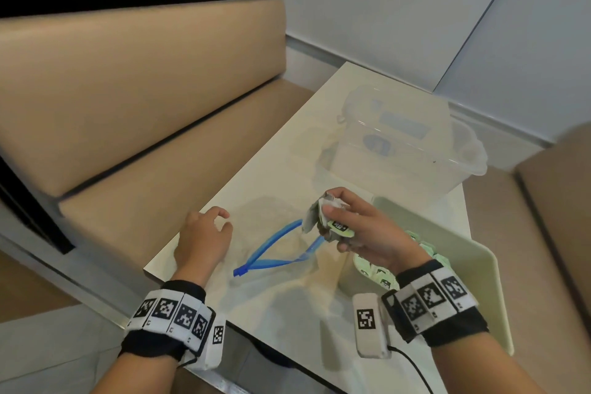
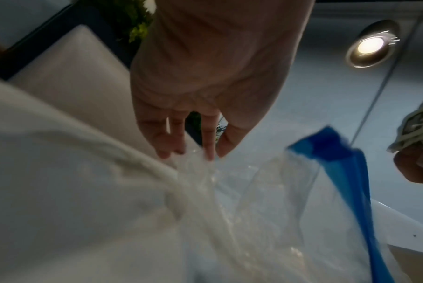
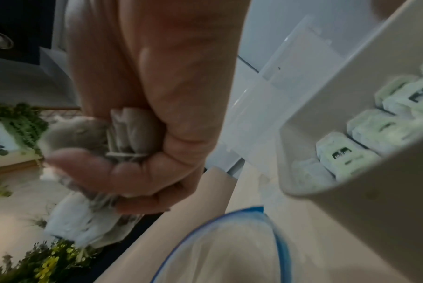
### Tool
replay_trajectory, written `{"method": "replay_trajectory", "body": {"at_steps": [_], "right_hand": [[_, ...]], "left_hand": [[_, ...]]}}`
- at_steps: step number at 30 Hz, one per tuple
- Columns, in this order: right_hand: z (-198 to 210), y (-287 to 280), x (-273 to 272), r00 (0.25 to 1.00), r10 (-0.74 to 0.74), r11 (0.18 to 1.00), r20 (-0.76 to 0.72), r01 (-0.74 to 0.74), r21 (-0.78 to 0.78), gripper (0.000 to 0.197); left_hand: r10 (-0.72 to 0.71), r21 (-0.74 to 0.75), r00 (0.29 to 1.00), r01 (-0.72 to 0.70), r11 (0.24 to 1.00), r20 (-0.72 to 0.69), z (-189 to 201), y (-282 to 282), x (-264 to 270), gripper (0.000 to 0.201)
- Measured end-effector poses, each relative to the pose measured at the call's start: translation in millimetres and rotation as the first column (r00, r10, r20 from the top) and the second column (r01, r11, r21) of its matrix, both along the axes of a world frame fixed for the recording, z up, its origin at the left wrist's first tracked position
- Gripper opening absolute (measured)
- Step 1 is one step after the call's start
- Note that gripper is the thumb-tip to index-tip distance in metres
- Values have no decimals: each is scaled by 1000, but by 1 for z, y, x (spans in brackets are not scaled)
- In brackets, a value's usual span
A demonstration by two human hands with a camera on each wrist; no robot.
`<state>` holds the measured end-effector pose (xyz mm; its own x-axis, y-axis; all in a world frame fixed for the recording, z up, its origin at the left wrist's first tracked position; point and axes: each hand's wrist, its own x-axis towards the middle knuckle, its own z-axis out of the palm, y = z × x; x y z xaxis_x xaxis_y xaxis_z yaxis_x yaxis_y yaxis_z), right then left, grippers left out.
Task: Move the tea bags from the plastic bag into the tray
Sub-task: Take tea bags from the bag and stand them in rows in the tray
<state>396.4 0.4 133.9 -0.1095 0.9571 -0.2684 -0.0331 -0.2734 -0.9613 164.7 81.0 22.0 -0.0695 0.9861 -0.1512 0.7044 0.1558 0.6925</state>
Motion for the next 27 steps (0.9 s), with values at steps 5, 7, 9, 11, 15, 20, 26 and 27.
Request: {"method": "replay_trajectory", "body": {"at_steps": [5,7,9,11,15,20,26,27], "right_hand": [[23,-7,6,996,-1,1000,84,-2,31,14],[35,-9,3,986,22,998,166,-33,62,15],[45,-9,-3,973,22,994,230,-46,100,16],[54,-9,-10,958,15,988,287,-58,141,20],[56,-6,-14,835,-141,953,532,-30,300,19],[34,-3,-11,669,-337,893,662,4,450,28],[13,-3,-10,737,-434,852,518,148,503,31],[11,-3,-9,735,-451,841,506,160,516,32]], "left_hand": [[-123,282,988,91,955,97,67,-21,8,42],[-274,170,774,215,962,570,101,-32,26,51],[-285,67,457,435,898,842,122,-42,51,55],[-216,26,289,543,839,933,129,-47,76,57],[24,-80,125,470,879,992,131,-52,109,44],[311,-239,-91,454,858,946,120,-55,130,27],[449,-338,-92,530,778,889,111,-49,137,49],[452,-338,-90,540,771,887,110,-49,138,47]]}}
